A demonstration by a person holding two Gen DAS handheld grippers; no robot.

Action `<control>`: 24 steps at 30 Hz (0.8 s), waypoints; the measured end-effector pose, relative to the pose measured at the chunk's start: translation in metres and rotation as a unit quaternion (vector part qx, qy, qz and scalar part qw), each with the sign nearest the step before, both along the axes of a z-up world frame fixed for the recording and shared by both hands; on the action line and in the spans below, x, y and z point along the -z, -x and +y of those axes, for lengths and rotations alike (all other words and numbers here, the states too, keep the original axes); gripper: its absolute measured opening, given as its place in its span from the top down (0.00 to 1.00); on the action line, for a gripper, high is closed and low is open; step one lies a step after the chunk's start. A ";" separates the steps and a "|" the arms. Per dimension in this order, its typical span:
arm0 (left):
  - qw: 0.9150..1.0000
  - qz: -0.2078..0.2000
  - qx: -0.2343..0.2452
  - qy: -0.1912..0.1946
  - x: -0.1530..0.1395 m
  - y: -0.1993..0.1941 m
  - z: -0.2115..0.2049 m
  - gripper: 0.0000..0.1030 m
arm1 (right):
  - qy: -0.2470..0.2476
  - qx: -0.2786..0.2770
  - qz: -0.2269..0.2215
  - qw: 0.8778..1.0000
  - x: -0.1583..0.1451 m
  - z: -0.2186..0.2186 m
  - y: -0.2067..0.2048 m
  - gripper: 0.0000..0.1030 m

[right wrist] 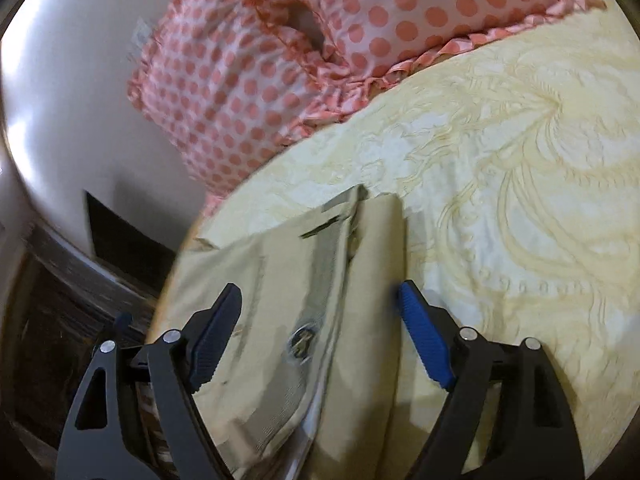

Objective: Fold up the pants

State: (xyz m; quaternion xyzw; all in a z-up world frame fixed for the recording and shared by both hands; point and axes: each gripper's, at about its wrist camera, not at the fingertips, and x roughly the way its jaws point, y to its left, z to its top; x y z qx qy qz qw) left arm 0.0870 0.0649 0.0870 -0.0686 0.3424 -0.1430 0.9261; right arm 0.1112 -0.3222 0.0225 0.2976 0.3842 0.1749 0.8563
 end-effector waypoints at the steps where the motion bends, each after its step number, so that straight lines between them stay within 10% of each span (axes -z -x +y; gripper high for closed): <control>1: 1.000 0.020 -0.005 0.009 0.007 -0.010 0.008 0.30 | 0.007 -0.009 0.006 1.000 0.002 0.005 -0.004 0.31; 7: 0.991 0.116 0.035 0.061 0.036 -0.056 0.019 0.32 | 0.019 -0.025 0.012 0.999 0.005 0.004 -0.007 0.57; 9: 0.985 0.146 0.053 0.080 0.046 -0.070 0.018 0.30 | -0.006 -0.048 0.018 0.999 0.010 0.000 -0.009 0.84; 11: 0.982 0.146 0.070 0.100 0.051 -0.072 0.016 0.29 | -0.038 -0.065 0.019 0.997 0.012 -0.004 -0.009 0.87; 14: 0.980 0.163 0.084 0.079 0.052 -0.074 0.005 0.78 | -0.069 -0.079 0.020 0.994 0.008 -0.009 -0.015 0.89; 16: 0.980 0.159 0.087 0.078 0.047 -0.079 0.001 0.89 | -0.075 -0.088 0.005 0.993 -0.003 -0.008 -0.024 0.90; 24: 0.995 0.074 0.059 -0.025 0.004 -0.170 -0.046 0.91 | -0.032 -0.030 -0.061 0.997 -0.049 -0.022 -0.107 0.94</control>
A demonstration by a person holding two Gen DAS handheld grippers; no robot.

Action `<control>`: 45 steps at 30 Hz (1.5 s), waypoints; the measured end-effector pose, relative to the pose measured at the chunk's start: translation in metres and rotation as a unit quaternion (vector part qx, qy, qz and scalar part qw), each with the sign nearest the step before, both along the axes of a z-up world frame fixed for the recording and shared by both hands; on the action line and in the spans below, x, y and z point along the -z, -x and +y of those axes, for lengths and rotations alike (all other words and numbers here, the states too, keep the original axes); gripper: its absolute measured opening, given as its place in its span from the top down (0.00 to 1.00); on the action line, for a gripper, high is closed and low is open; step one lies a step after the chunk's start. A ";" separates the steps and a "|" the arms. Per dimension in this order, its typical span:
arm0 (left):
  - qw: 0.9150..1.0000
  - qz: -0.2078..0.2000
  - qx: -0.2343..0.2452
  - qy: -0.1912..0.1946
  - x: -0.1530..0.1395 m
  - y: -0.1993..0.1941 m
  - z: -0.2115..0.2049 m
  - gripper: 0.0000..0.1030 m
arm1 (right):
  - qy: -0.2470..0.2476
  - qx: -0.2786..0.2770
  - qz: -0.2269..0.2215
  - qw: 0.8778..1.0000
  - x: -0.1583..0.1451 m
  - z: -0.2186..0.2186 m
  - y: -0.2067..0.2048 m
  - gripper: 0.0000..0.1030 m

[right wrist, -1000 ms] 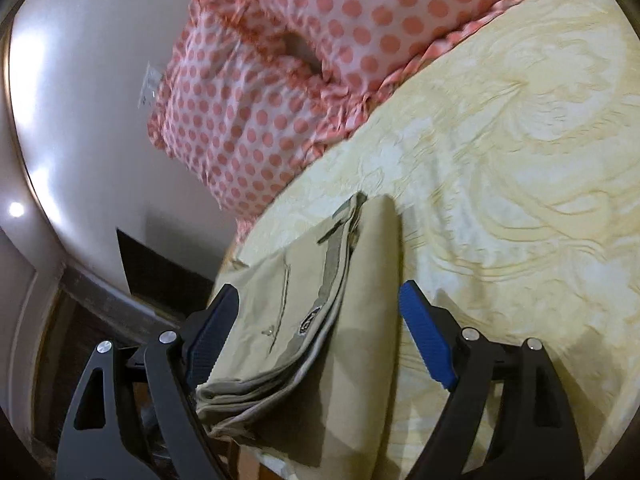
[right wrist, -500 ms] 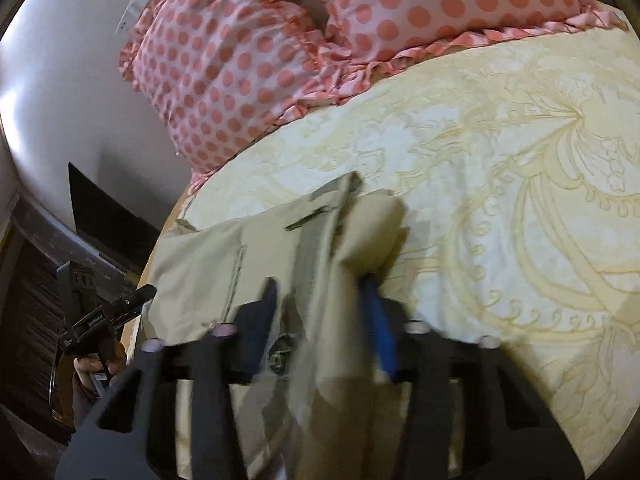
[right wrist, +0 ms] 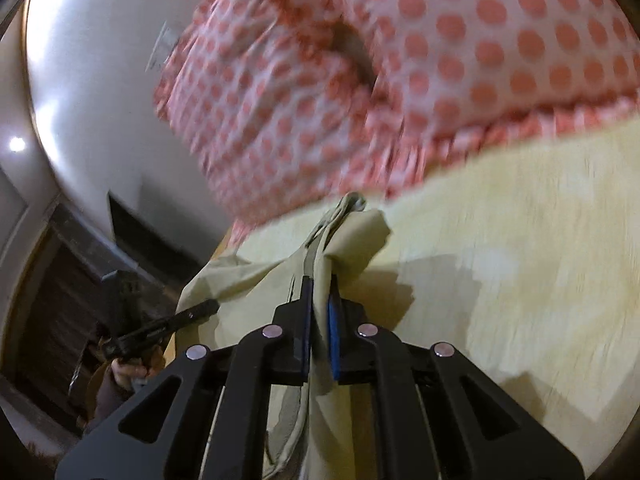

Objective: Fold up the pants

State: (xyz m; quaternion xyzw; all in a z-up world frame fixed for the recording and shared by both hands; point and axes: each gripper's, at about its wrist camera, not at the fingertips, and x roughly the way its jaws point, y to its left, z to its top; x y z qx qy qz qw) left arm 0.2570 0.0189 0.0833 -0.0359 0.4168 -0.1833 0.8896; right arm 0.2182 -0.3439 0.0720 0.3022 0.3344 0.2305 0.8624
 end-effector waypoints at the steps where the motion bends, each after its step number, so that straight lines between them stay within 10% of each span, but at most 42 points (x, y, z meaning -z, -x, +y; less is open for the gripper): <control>1: 1.000 -0.009 -0.009 -0.011 0.002 -0.016 -0.006 0.91 | 0.010 0.017 0.003 1.000 0.003 -0.003 -0.013 0.94; 7: 0.996 0.003 -0.065 -0.068 0.018 -0.042 -0.012 0.60 | 0.111 0.056 0.058 0.990 0.020 -0.005 -0.026 0.81; 9: 0.992 -0.052 -0.081 -0.086 0.003 -0.016 -0.004 0.52 | 0.085 0.044 0.016 0.995 0.006 -0.005 -0.005 0.48; 14: 0.999 -0.038 0.011 0.022 -0.005 0.027 -0.012 0.50 | 0.044 -0.049 0.035 0.997 0.013 0.022 0.002 0.38; 17: 0.999 0.042 0.022 -0.012 0.028 0.011 -0.033 0.52 | 0.068 -0.028 0.088 0.993 0.038 0.026 -0.011 0.32; 21: 0.997 0.022 -0.004 -0.070 0.028 0.023 -0.040 0.55 | 0.158 0.055 0.119 0.979 0.021 0.024 0.012 0.25; 24: 0.995 -0.047 -0.025 -0.086 0.008 0.082 -0.031 0.19 | 0.198 0.059 0.064 0.976 0.003 0.038 0.070 0.01; 26: 0.988 -0.088 -0.053 -0.111 0.003 0.124 -0.025 0.03 | 0.227 0.059 0.033 0.972 0.001 0.050 0.104 0.01; 31: 0.990 -0.066 -0.091 -0.088 0.022 0.196 -0.006 0.02 | 0.282 0.052 0.021 0.958 0.025 0.101 0.152 0.01; 45: 0.986 -0.065 -0.109 -0.106 0.061 0.222 -0.002 0.02 | 0.351 0.133 0.008 0.927 0.053 0.133 0.189 0.01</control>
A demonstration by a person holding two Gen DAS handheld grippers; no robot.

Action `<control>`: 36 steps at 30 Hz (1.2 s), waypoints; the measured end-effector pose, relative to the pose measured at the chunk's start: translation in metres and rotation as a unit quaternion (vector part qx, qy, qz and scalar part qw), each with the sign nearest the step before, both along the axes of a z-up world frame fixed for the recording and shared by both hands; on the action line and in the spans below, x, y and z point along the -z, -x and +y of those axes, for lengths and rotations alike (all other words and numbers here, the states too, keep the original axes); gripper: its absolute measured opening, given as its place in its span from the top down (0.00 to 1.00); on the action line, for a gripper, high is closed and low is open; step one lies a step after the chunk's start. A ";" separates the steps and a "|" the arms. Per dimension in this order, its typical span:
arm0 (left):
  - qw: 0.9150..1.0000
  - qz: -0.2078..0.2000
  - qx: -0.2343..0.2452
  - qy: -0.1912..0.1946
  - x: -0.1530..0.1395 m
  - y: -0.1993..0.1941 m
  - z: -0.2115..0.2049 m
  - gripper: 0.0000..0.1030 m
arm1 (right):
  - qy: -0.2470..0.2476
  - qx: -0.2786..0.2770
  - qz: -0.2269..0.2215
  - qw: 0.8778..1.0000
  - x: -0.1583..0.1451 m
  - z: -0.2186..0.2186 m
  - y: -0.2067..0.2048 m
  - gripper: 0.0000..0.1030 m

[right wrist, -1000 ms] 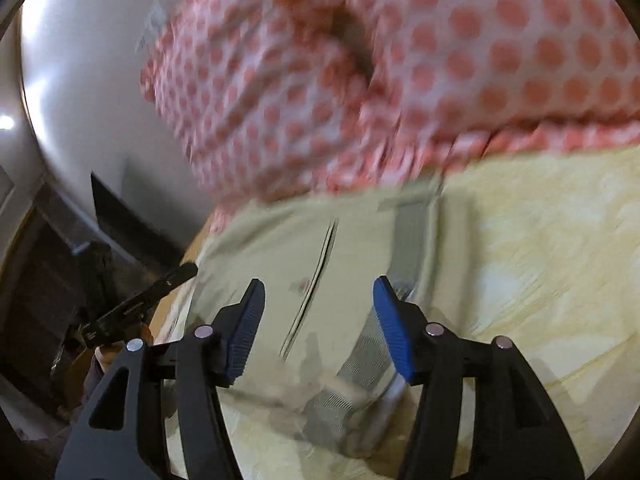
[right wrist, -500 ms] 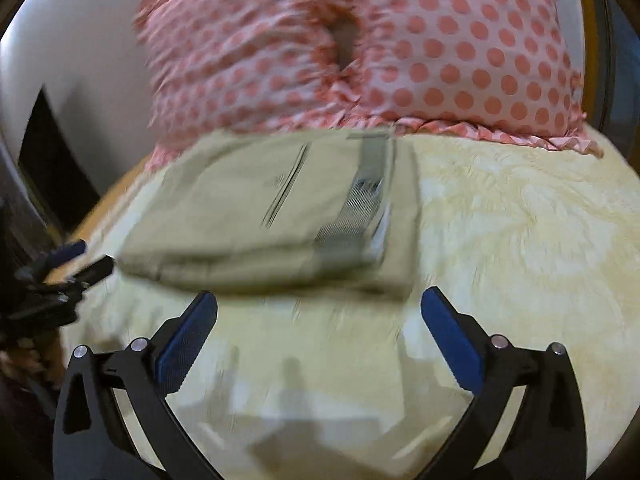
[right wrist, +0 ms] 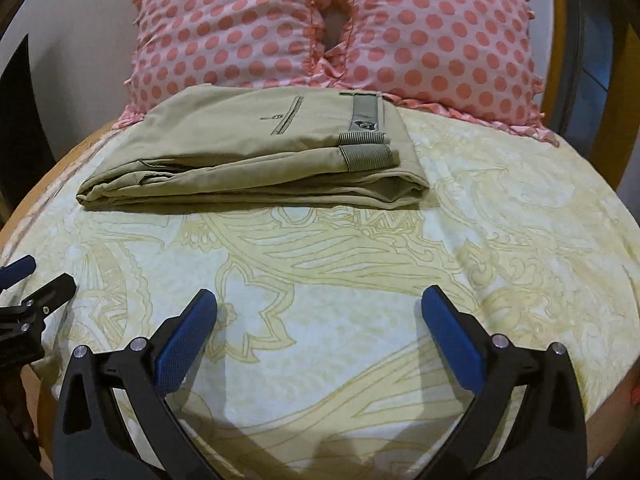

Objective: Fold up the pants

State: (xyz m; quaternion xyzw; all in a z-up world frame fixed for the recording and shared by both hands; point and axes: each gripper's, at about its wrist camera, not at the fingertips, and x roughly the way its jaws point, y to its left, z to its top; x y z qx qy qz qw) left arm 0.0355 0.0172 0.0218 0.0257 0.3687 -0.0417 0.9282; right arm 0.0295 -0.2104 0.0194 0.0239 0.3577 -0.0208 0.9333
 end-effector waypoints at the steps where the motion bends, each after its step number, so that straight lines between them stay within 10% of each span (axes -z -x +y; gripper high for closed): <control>1: 1.000 -0.004 0.001 0.000 0.000 0.001 0.000 0.02 | 0.000 0.001 -0.002 1.000 0.000 0.000 0.001 0.01; 36: 1.000 -0.010 0.004 0.001 0.001 0.002 0.001 0.02 | 0.002 0.001 -0.014 1.000 0.002 0.003 0.001 0.01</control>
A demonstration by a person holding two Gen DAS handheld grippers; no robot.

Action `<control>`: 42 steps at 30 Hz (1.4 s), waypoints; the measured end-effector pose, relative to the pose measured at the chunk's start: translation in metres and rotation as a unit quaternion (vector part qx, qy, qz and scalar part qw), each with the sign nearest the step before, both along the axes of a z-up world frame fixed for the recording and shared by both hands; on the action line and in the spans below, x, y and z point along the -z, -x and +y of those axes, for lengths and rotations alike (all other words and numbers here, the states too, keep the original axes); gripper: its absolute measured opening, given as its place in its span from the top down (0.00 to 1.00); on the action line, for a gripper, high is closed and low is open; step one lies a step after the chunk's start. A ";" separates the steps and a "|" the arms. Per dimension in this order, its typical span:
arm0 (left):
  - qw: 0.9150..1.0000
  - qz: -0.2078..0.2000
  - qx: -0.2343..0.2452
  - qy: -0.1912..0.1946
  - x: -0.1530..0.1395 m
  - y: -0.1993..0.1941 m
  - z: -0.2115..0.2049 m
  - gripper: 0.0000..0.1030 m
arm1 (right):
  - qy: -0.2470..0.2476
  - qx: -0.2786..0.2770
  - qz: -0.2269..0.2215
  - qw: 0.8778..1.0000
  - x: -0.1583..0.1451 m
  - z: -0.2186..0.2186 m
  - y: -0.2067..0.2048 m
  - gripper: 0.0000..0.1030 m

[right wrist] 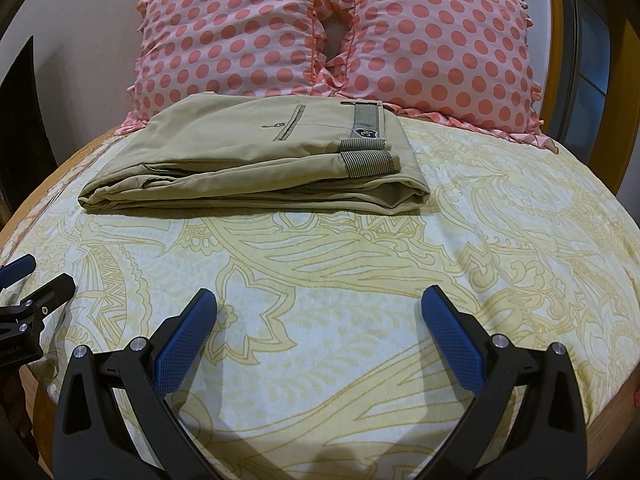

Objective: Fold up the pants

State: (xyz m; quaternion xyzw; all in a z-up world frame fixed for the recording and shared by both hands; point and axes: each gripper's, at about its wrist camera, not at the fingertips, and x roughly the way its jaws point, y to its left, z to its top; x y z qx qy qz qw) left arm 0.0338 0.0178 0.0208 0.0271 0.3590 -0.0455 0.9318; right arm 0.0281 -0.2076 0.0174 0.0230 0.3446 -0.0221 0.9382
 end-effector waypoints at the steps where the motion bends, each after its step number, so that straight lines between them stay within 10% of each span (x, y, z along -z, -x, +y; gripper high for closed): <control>1: 1.000 0.000 0.000 0.000 0.000 0.000 0.000 0.02 | 0.000 0.000 0.000 1.000 0.000 0.000 0.000 0.01; 42: 1.000 0.003 -0.002 0.000 -0.001 -0.002 0.001 0.02 | 0.000 0.001 -0.001 1.000 0.000 0.001 0.000 0.01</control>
